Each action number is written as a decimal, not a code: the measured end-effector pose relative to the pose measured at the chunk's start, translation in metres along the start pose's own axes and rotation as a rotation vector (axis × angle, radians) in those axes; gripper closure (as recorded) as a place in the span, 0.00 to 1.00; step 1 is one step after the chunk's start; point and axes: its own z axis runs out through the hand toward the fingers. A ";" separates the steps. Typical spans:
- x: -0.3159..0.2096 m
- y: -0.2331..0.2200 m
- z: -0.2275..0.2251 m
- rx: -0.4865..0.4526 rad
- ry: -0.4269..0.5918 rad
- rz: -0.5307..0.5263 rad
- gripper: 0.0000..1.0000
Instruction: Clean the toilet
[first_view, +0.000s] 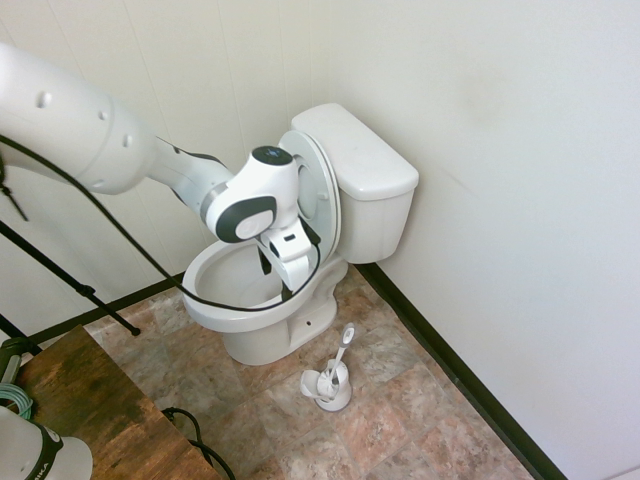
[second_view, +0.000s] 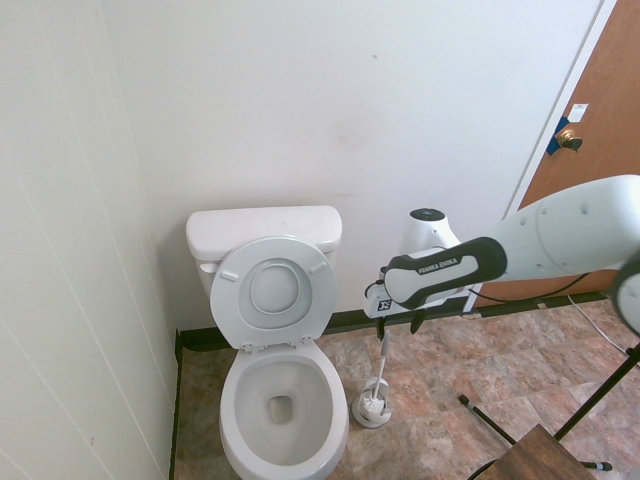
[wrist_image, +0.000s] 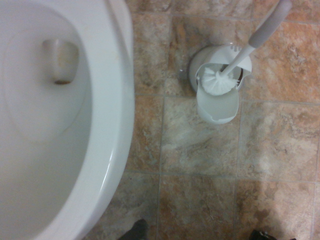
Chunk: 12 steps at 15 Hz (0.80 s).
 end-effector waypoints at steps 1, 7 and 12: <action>0.016 -0.005 0.014 0.001 -0.003 0.029 0.00; 0.092 -0.029 0.106 -0.008 -0.057 0.201 0.00; 0.119 -0.049 0.127 0.008 -0.041 0.238 0.00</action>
